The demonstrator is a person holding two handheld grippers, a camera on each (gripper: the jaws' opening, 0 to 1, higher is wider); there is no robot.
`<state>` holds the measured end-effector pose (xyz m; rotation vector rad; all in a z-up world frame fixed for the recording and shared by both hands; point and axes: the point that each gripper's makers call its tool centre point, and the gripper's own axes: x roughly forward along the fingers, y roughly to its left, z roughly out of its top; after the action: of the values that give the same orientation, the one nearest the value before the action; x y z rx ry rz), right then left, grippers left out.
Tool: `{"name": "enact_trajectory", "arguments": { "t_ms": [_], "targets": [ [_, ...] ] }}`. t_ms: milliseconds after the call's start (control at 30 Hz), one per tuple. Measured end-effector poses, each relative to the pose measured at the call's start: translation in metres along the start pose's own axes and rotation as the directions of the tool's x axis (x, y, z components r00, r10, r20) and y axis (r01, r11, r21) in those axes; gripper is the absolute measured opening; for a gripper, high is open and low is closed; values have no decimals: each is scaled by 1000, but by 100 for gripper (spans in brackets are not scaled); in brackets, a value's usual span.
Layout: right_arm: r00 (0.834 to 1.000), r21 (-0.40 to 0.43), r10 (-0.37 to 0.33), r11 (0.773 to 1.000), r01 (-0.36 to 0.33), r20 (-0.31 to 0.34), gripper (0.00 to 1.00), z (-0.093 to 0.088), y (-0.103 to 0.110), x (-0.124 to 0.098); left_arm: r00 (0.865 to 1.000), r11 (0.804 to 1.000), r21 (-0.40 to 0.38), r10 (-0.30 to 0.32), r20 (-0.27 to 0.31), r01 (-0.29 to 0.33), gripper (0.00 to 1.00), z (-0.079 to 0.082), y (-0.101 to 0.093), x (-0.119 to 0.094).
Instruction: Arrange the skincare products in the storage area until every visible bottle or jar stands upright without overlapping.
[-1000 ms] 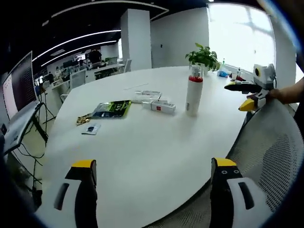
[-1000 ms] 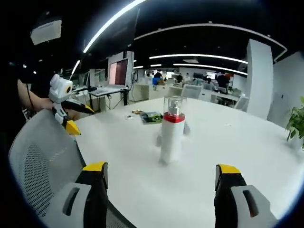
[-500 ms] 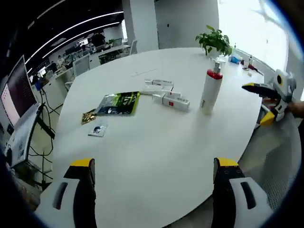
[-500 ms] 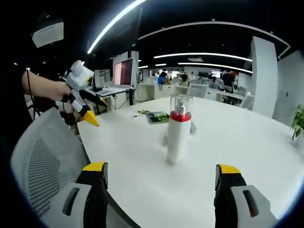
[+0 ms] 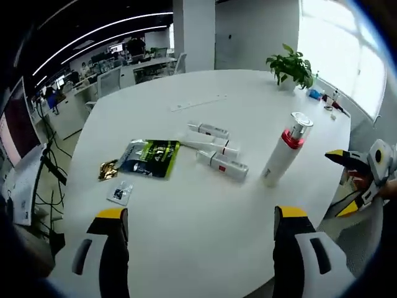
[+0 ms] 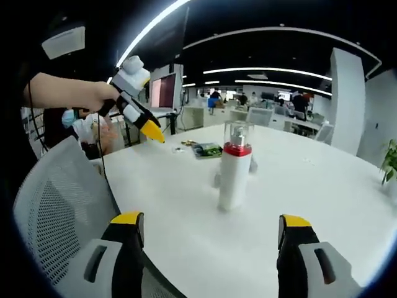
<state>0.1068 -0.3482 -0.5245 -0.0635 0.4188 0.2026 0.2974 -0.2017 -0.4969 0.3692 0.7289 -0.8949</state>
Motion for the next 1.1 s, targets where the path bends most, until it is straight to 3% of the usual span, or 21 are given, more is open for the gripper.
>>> {"name": "enact_trajectory", "arguments": {
  "t_ms": [200, 267, 400, 633, 733, 800, 933, 1000, 1100],
  "targets": [
    [1000, -5, 5, 1000, -5, -24, 89, -3, 1, -1, 999, 999, 37, -20, -27, 21, 88, 13, -5, 3],
    [999, 5, -13, 1000, 13, -36, 90, -6, -3, -2, 997, 999, 33, -38, -60, 40, 85, 13, -19, 0],
    [998, 16, -15, 1000, 17, -64, 90, -13, -7, -1, 993, 997, 31, -69, -101, 72, 86, 19, -27, 11],
    [999, 13, -15, 1000, 15, -53, 89, -13, -8, 0, 984, 995, -45, -90, -152, 84, 83, 34, -26, 24],
    [998, 20, -9, 1000, 10, -66, 87, -17, -7, 1, 982, 994, -66, -92, -166, 82, 77, 37, -29, 28],
    [998, 20, -12, 1000, 13, -62, 85, -17, -8, 1, 979, 993, -84, -100, -175, 86, 75, 42, -13, 46],
    [998, 24, -15, 1000, 16, -58, 85, -17, -9, 1, 976, 993, -78, -105, -193, 91, 74, 43, -30, 47],
    [998, 21, -17, 1000, 18, -56, 84, -16, -9, 1, 972, 992, -75, -114, -206, 100, 73, 45, -24, 58],
    [998, 34, -19, 999, 21, -56, 84, -17, -10, 1, 962, 981, -147, -157, -225, 126, 67, 50, -32, 65]
  ]
}}
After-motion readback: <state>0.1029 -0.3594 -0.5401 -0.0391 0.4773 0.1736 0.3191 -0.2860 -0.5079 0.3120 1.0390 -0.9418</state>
